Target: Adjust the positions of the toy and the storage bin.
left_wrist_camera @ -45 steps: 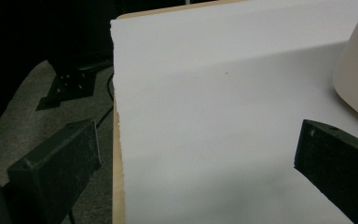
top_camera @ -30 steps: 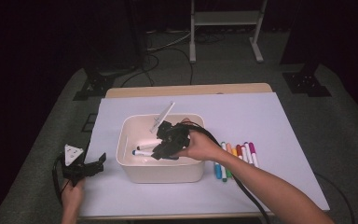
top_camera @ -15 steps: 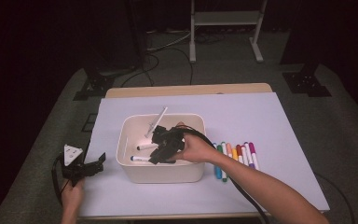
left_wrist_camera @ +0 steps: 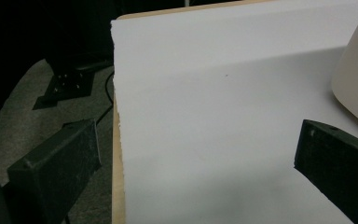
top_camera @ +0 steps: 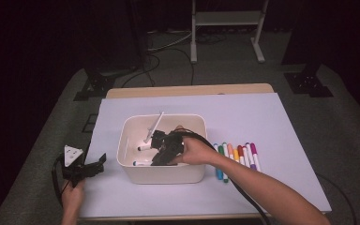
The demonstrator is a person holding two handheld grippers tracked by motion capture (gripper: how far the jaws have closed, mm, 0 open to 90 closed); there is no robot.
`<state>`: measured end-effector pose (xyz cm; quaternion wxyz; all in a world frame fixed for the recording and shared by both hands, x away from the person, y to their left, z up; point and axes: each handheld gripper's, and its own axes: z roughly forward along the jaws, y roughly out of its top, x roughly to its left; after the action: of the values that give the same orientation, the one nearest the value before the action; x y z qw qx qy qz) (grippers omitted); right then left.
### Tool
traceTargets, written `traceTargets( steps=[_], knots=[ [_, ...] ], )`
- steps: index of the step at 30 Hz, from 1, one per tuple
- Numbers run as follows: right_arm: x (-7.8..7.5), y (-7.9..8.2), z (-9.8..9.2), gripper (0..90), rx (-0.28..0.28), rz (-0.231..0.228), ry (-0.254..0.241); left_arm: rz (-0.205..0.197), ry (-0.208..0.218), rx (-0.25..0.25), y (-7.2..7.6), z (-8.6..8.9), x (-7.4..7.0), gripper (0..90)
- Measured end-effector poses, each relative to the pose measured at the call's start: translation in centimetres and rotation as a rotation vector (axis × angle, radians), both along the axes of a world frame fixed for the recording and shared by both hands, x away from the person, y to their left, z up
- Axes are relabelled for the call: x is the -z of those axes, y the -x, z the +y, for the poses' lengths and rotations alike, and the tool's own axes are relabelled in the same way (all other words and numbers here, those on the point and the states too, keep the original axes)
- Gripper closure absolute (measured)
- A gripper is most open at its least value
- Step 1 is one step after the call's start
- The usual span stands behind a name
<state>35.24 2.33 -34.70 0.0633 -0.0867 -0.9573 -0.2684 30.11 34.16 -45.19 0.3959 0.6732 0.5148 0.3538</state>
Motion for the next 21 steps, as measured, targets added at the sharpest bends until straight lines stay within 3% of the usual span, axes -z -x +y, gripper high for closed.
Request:
traceTargets(
  steps=[5,11,21],
  knots=[
    [0.0,-0.2,0.0,73.0,0.009,0.015,0.007,-0.003,0.003,-0.001,0.0,0.0,0.0,0.0],
    [-0.6,0.0,-0.5,70.3,0.022,0.0,-0.003,0.001,-0.004,0.001,0.0,0.0,0.0,0.0],
    [-3.9,0.2,-4.2,62.8,0.082,-0.031,-0.104,0.0,-0.003,0.0,0.0,-0.1,0.0,0.0]
  ],
)
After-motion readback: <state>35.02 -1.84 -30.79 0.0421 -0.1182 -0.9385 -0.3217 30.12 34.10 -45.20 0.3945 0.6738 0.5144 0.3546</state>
